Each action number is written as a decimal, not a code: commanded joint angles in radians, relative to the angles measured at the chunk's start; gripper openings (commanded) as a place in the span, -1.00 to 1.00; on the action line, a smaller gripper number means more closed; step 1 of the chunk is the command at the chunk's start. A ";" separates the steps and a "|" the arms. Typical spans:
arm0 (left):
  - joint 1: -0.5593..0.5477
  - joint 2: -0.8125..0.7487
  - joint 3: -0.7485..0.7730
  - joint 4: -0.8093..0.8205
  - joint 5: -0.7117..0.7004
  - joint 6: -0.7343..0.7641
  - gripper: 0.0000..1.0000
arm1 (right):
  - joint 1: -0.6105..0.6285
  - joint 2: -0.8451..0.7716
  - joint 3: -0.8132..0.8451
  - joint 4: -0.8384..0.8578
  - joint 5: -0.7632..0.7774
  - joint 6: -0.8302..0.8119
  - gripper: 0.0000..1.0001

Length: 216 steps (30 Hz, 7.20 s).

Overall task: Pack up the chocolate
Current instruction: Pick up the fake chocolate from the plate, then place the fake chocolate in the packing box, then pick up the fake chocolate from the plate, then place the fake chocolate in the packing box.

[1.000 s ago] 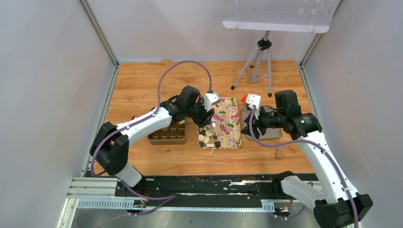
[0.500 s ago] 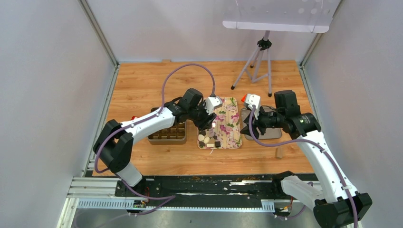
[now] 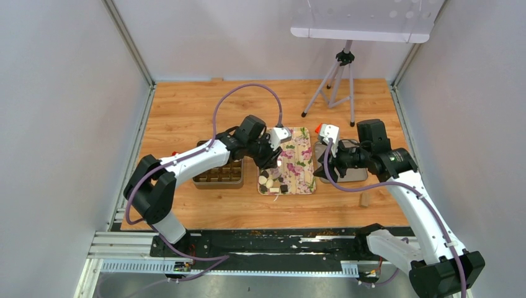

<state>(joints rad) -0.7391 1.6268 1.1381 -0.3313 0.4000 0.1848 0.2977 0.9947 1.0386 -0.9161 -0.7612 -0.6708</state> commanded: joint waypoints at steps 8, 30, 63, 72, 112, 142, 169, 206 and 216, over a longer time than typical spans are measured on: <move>0.028 -0.161 0.112 -0.053 -0.002 0.079 -0.67 | -0.006 -0.004 0.001 0.044 -0.028 0.014 0.01; 0.396 -0.414 -0.142 -0.141 -0.208 0.048 -0.65 | -0.006 0.075 0.013 0.083 -0.055 0.040 0.01; 0.290 -0.436 -0.062 -0.126 0.331 0.153 -0.23 | -0.007 0.028 -0.035 0.088 -0.039 0.034 0.01; 0.085 -0.317 -0.081 -0.083 0.195 0.204 -0.07 | -0.010 -0.010 -0.047 0.073 -0.026 0.025 0.01; -0.013 -0.178 -0.131 -0.082 -0.057 0.111 0.03 | -0.034 -0.001 -0.049 0.073 -0.038 0.019 0.00; -0.006 -0.192 -0.192 -0.010 -0.069 0.150 0.08 | -0.034 0.009 -0.035 0.067 -0.041 0.019 0.00; 0.111 -0.385 -0.070 -0.128 -0.084 0.126 -0.53 | -0.034 0.030 -0.038 0.083 -0.049 0.022 0.00; 0.464 -0.431 -0.149 -0.151 -0.219 0.155 0.10 | -0.034 0.043 -0.037 0.097 -0.058 0.037 0.00; 0.462 -0.475 -0.098 -0.160 -0.001 0.130 -0.06 | -0.034 0.042 -0.044 0.097 -0.057 0.029 0.00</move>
<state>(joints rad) -0.2806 1.1965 0.9760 -0.5369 0.2150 0.3511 0.2668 1.0557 0.9752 -0.8471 -0.7948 -0.6365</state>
